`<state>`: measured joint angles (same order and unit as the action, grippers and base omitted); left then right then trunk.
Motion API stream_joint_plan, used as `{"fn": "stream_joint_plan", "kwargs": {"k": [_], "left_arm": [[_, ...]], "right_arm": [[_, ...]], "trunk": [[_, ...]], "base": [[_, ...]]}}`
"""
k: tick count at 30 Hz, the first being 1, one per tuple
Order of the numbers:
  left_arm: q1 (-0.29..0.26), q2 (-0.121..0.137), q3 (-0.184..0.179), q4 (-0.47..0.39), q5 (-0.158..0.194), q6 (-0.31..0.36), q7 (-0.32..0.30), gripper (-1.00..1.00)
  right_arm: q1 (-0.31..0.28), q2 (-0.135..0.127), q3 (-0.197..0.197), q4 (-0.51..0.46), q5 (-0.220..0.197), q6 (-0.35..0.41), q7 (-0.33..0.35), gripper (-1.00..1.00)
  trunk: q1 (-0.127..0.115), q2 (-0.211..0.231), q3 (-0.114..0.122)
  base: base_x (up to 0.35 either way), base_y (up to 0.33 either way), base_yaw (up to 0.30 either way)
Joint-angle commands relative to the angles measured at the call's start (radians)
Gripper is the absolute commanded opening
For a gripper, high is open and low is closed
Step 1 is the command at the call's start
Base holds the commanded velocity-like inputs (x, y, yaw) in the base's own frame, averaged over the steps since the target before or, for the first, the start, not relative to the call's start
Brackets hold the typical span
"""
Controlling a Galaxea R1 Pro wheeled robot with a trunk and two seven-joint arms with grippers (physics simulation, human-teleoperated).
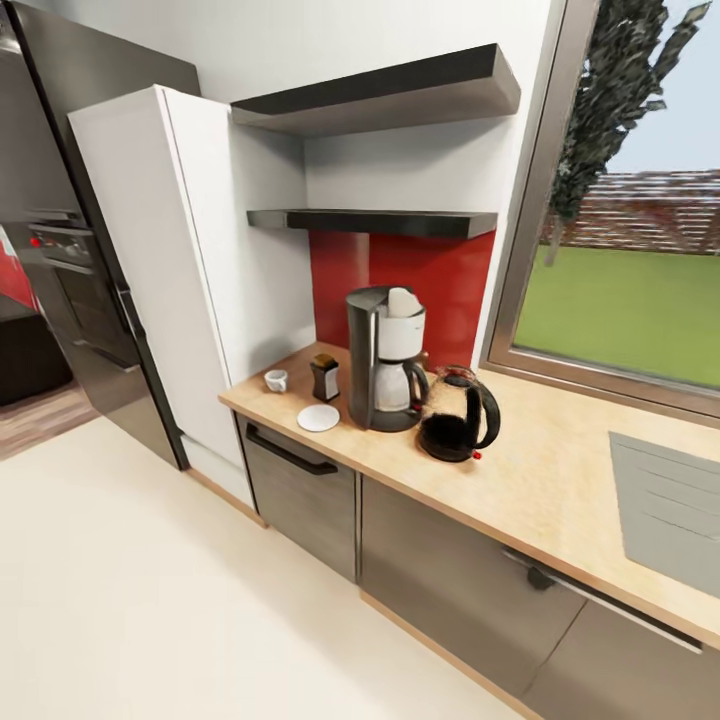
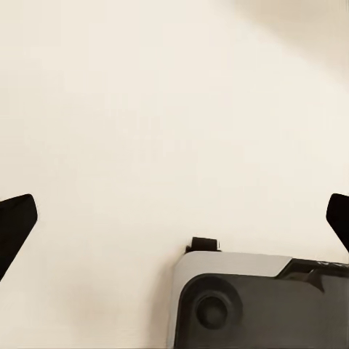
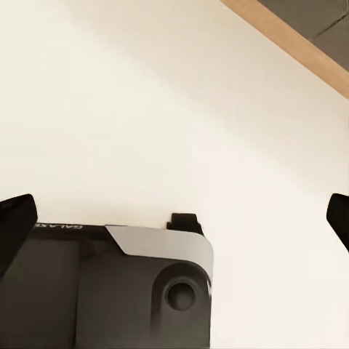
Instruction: Set up a coffee station on the kitchen countertop: keep the coffee maker on the countertop, move the bottle of coffee from the kitchen shelf to the counter next to the coffee maker, place a paper coffee filter on top of the coffee maker, put the saucer next to the coffee maker with the coffee cup on the saucer, and place the electric kettle next to the coffee maker.
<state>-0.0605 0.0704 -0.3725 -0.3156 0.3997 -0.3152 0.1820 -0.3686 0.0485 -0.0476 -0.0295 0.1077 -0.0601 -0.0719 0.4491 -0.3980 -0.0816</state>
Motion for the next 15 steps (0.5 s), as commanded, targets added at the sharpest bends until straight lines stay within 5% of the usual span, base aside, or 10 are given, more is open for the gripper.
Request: {"fn": "stream_joint_plan", "kwargs": {"k": [1,15], "left_arm": [[-0.001,0.001,-0.008,0.0,0.004,-0.002,0.007,1.0],[0.001,0.004,-0.005,0.0,0.005,-0.001,0.007,1.0]], "right_arm": [[-0.001,0.0,-0.005,0.001,0.01,-0.003,-0.005,1.0],[-0.001,-0.001,-0.006,0.002,0.01,-0.003,-0.004,1.0]], "trunk": [[0.001,-0.002,-0.002],[0.001,-0.002,-0.002]], "base": [[0.193,0.276,0.0],[0.221,0.276,0.0]]}}
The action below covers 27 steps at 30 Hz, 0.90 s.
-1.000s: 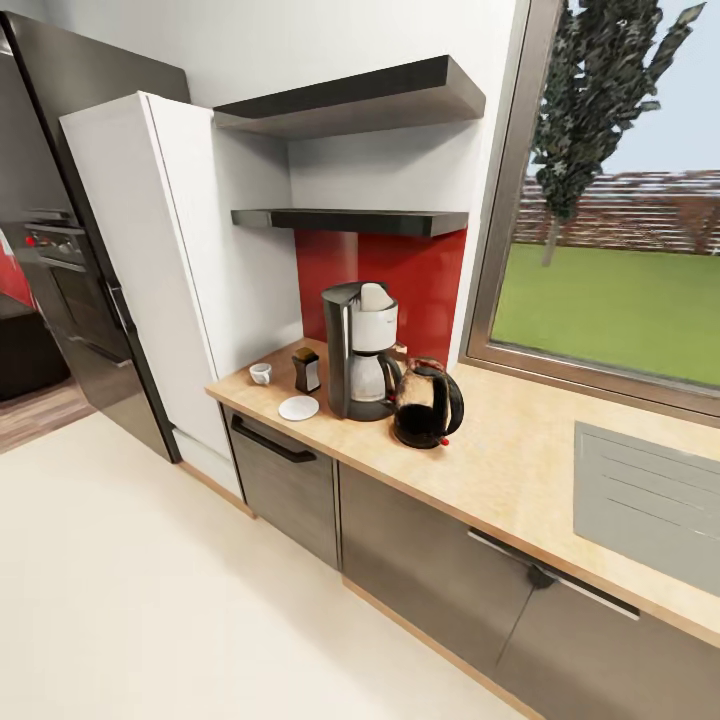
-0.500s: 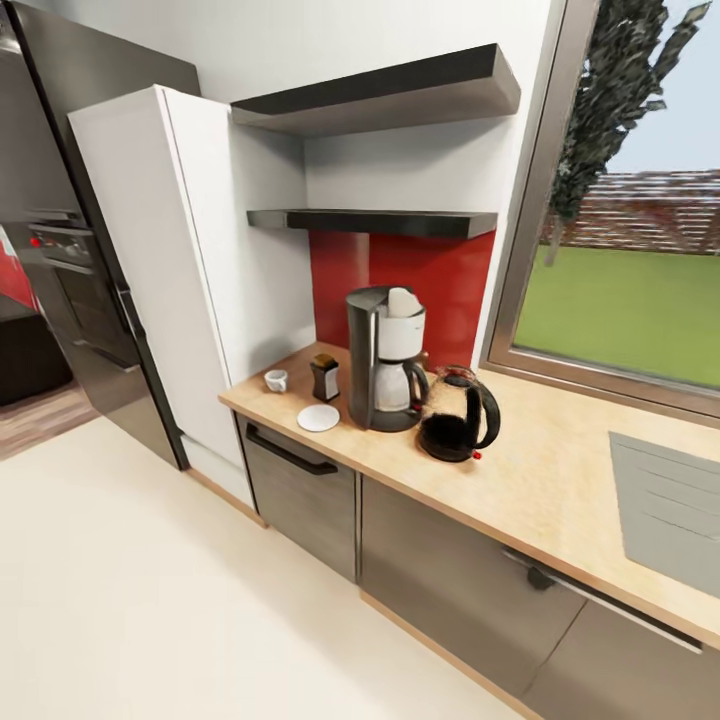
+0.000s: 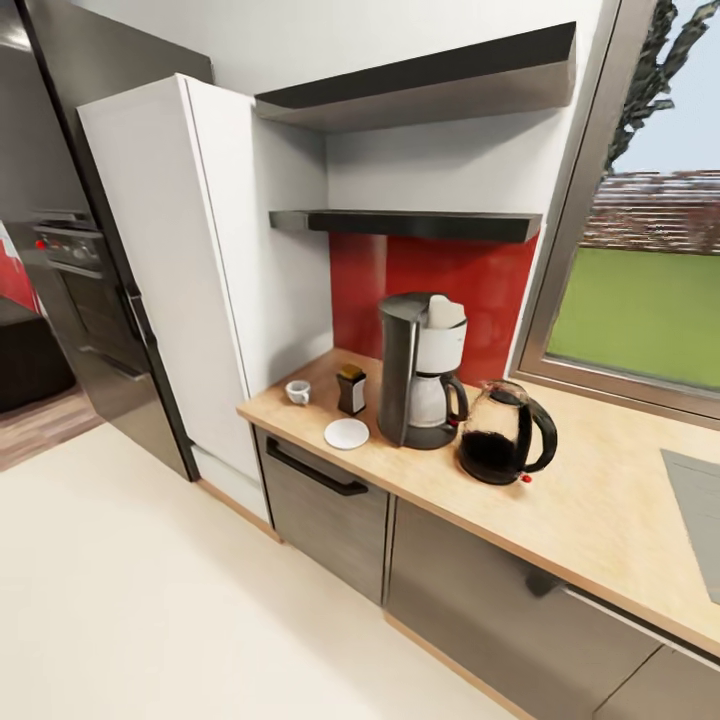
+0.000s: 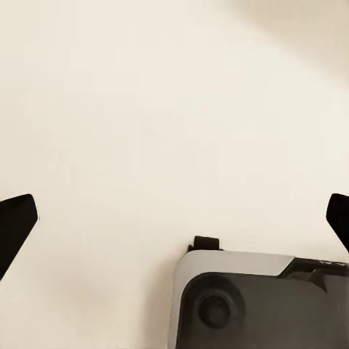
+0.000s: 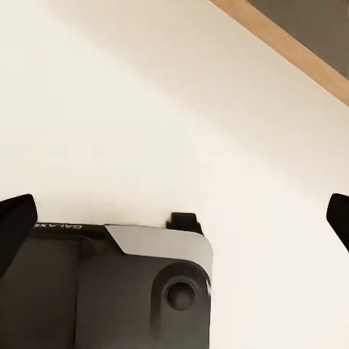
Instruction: Set up a coffee station on the kitchen countertop: keep the coffee maker on the countertop, move the bottle of coffee from the kitchen shelf to the counter next to the coffee maker, place a paper coffee filter on top of the coffee maker, put the saucer next to the coffee maker with the coffee cup on the saucer, and place the electric kettle next to the coffee maker.
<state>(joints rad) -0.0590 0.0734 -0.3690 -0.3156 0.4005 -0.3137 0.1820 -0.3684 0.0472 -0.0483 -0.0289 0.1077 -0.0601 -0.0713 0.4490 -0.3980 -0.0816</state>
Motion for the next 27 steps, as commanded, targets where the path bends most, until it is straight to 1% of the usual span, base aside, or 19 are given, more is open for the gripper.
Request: {"fn": "stream_joint_plan", "kwargs": {"k": [1,7,10,27], "left_arm": [[-0.001,0.001,-0.008,0.0,0.004,-0.002,0.007,1.0],[-0.001,0.001,-0.007,0.0,0.004,-0.002,0.007,1.0],[-0.001,0.002,-0.005,0.0,0.004,-0.002,0.007,1.0],[-0.001,0.002,-0.002,0.0,0.004,-0.002,0.007,1.0]], "right_arm": [[-0.001,0.0,-0.005,0.001,0.01,-0.003,-0.004,1.0],[-0.001,0.0,-0.005,0.001,0.01,-0.003,-0.002,1.0],[-0.001,0.0,-0.005,0.001,0.01,-0.003,-0.001,1.0],[-0.001,-0.001,-0.005,0.0,0.01,-0.003,0.001,1.0]], "trunk": [[0.001,-0.002,-0.002],[0.001,-0.002,-0.002],[0.001,-0.002,-0.002],[0.001,-0.002,-0.002]], "base": [[0.224,0.276,0.0],[0.224,0.276,-0.001],[0.224,0.276,-0.108],[0.224,0.276,-0.25]]}}
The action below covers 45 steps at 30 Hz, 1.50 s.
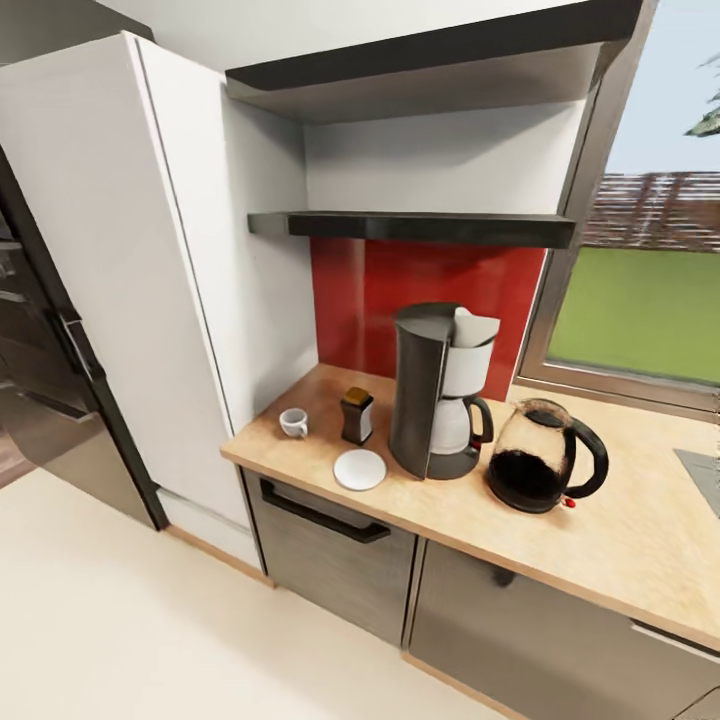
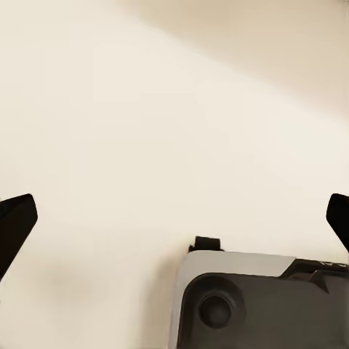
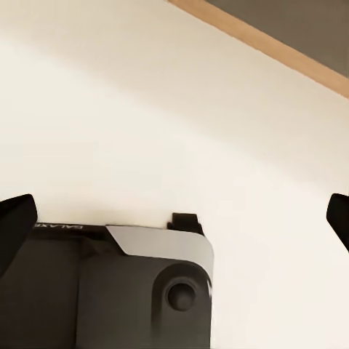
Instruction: Set up a coffee station on the kitchen countertop: keep the coffee maker on the countertop, move the bottle of coffee from the kitchen shelf to the counter next to the coffee maker, place a paper coffee filter on top of the coffee maker, put the saucer next to the coffee maker with the coffee cup on the saucer, and place the electric kettle next to the coffee maker.
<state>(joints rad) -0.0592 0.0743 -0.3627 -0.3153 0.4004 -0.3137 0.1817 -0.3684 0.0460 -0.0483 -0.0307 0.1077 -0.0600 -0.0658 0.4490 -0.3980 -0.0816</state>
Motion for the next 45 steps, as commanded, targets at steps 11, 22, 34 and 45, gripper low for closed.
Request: {"fn": "stream_joint_plan", "kwargs": {"k": [11,22,34,45], "left_arm": [[-0.001,0.001,-0.007,-0.001,0.005,-0.002,0.007,1.0],[-0.001,0.001,-0.007,-0.001,0.005,-0.002,0.007,1.0],[0.001,0.008,-0.007,-0.001,0.009,-0.003,0.007,1.0],[0.002,0.02,-0.006,-0.001,0.018,-0.003,0.007,1.0]], "right_arm": [[-0.001,0.001,-0.005,0.002,0.012,-0.001,-0.006,1.0],[-0.001,0.001,-0.004,0.003,0.014,-0.002,-0.006,1.0],[-0.001,0.002,-0.005,0.002,0.012,-0.001,-0.005,1.0],[-0.001,0.002,-0.005,0.002,0.01,0.003,-0.005,1.0]], "trunk": [[0.001,-0.002,-0.002],[0.001,-0.002,-0.002],[0.001,-0.002,-0.002],[0.001,-0.002,-0.003]], "base": [[0.225,0.276,-0.13],[0.213,0.281,-0.002],[0.137,0.31,-0.028],[0.011,0.336,-0.268]]}}
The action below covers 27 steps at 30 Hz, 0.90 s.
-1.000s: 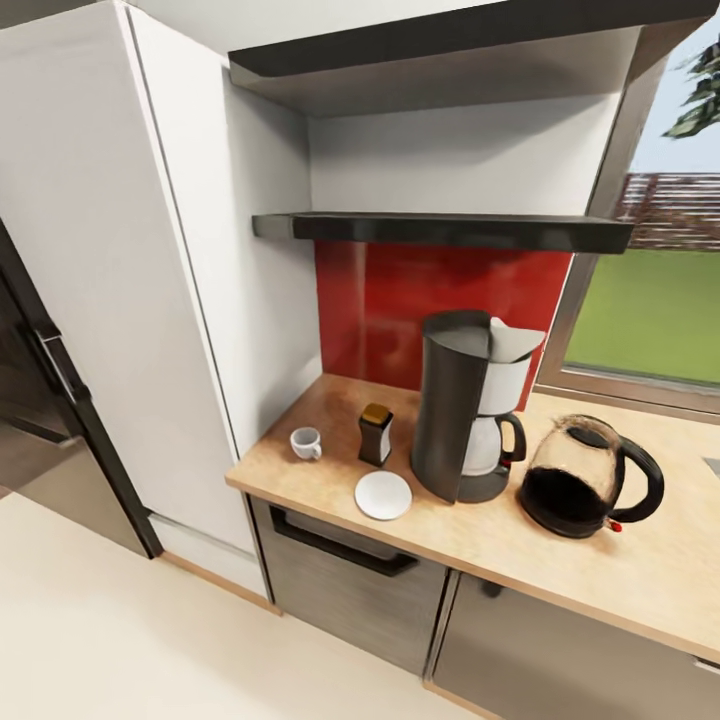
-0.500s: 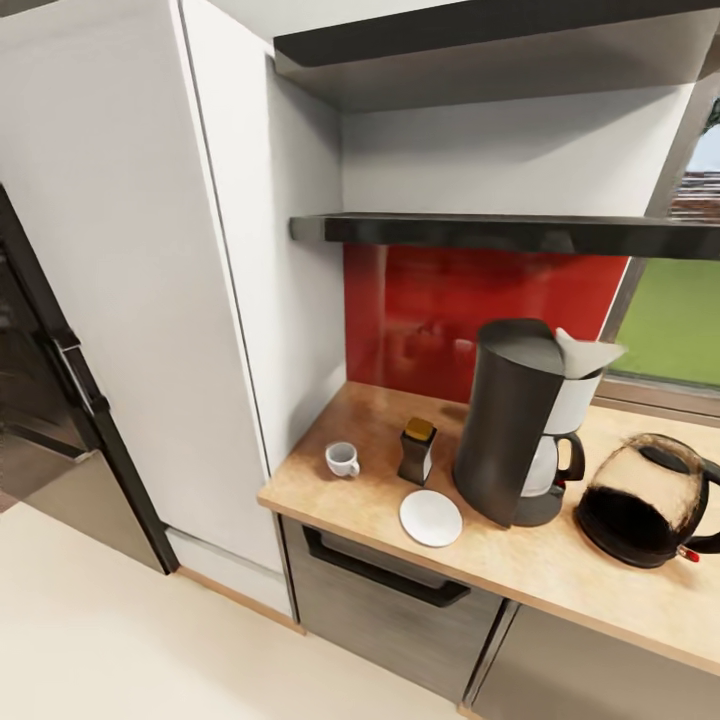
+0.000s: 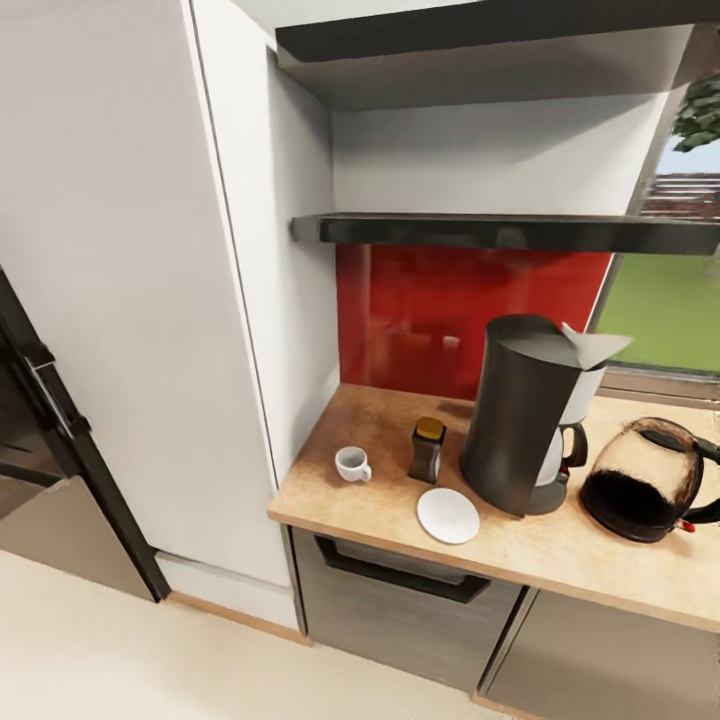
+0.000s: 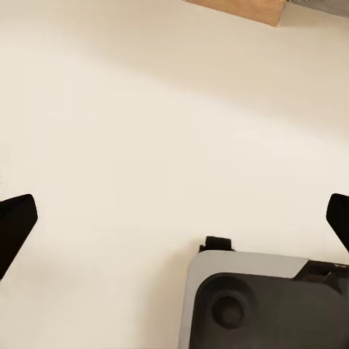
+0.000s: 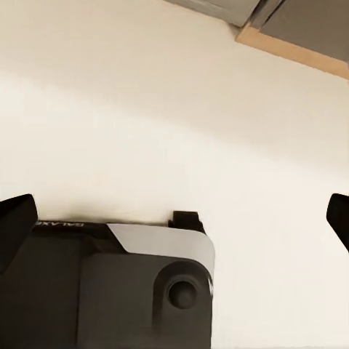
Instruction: Set up a coffee station on the kitchen countertop: keep the coffee maker on the countertop, move the bottle of coffee from the kitchen shelf to the counter next to the coffee maker, place a paper coffee filter on top of the coffee maker, put the saucer next to the coffee maker with the coffee cup on the saucer, and place the electric kettle next to the coffee maker.
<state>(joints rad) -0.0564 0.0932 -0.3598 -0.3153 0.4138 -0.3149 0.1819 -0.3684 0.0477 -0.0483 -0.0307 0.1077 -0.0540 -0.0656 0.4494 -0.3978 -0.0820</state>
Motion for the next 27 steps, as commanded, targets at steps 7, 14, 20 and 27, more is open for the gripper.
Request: {"fn": "stream_joint_plan", "kwargs": {"k": [7,14,20,27], "left_arm": [[-0.001,0.002,-0.008,-0.001,0.005,-0.002,0.007,1.0],[-0.001,0.0,-0.008,-0.001,0.005,-0.003,0.007,1.0],[0.0,0.0,-0.008,-0.001,0.003,-0.003,0.007,1.0],[0.001,0.031,-0.016,0.161,-0.009,0.008,0.02,1.0]], "right_arm": [[-0.001,0.0,-0.005,0.002,0.01,-0.003,-0.005,1.0],[-0.001,0.0,-0.005,0.003,0.01,-0.003,-0.005,1.0],[-0.001,0.001,-0.005,0.002,0.01,-0.003,-0.005,1.0],[-0.001,-0.006,-0.006,-0.054,0.011,-0.038,-0.01,1.0]], "trunk": [[0.001,-0.002,-0.007],[0.001,-0.002,-0.012],[0.001,-0.002,-0.013],[0.001,-0.002,-0.013]], "base": [[0.0,0.338,-0.217],[0.0,0.338,-0.205],[0.0,0.264,-0.054],[0.0,0.004,0.0]]}}
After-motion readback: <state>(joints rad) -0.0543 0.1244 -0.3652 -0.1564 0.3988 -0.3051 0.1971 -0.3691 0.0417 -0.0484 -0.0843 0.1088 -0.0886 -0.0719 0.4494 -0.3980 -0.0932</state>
